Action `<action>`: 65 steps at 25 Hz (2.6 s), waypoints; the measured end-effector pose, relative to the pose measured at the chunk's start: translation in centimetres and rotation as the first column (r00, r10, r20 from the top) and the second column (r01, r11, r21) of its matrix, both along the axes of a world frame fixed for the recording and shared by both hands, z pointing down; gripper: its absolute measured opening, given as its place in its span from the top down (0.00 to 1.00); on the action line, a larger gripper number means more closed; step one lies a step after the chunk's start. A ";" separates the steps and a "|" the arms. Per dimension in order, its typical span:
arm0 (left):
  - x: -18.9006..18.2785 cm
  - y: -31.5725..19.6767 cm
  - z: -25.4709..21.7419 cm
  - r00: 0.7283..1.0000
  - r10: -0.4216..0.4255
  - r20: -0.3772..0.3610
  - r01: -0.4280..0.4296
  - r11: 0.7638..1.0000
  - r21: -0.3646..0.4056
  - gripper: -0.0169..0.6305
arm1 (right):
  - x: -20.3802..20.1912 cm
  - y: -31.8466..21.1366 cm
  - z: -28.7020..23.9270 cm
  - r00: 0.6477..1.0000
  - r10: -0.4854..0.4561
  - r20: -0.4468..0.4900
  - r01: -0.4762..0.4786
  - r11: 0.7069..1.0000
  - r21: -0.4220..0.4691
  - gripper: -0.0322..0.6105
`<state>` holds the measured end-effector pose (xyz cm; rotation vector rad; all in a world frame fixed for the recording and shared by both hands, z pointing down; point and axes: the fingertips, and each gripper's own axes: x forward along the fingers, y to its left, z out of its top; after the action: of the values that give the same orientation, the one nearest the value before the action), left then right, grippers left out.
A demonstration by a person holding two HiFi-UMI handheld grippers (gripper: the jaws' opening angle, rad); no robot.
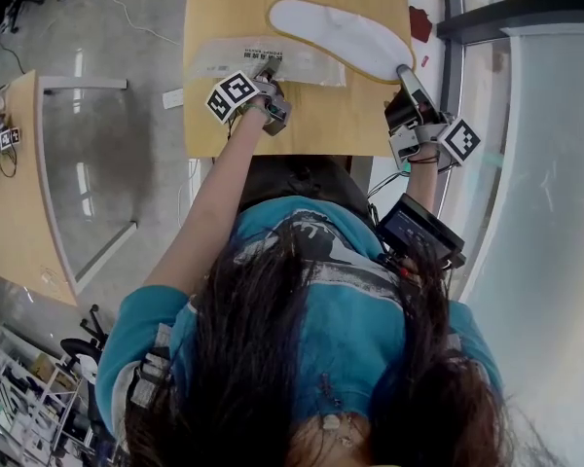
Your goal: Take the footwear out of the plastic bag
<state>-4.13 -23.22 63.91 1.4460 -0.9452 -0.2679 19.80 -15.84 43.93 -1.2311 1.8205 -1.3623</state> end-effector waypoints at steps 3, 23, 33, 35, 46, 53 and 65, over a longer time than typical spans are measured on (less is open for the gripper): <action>1.2 -0.4 0.8 1.000 0.021 -0.011 -0.021 0.999 -0.034 0.89 | 0.7 0.3 1.0 1.000 0.024 -0.003 -0.024 0.999 -0.024 0.83; 4.2 0.9 -0.2 0.944 -0.135 -0.300 0.059 0.966 -0.250 0.47 | -2.6 1.3 13.4 0.962 0.157 0.225 -0.070 0.934 -0.352 0.83; 2.9 1.3 0.2 0.934 -0.177 -0.310 0.085 0.954 -0.289 0.47 | -3.5 2.0 18.8 0.994 0.106 -0.034 -0.109 0.867 -0.487 0.82; 2.7 1.5 0.2 0.922 -0.209 -0.326 0.103 0.944 -0.312 0.47 | -3.1 2.2 19.7 0.992 0.065 -0.109 -0.111 0.865 -0.490 0.82; 4.3 7.4 -2.3 0.911 0.060 -0.407 -0.196 0.933 -0.301 0.41 | -2.7 2.1 20.6 0.979 0.054 -0.196 -0.145 0.862 -0.485 0.81; 5.8 10.2 -3.9 0.891 0.331 -0.311 -0.384 0.915 -0.126 0.41 | -3.0 2.1 20.0 0.945 -0.116 -0.306 -0.041 0.885 -0.463 0.71; 5.1 8.4 -9.1 0.915 0.381 -0.135 -0.353 0.916 0.190 0.41 | -1.6 0.3 12.9 0.848 -0.144 -0.509 -0.020 0.953 -0.302 0.60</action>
<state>0.95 -14.83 54.77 1.6907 -0.5050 -0.1863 18.18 -15.49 56.81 -1.8719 2.0772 -1.4737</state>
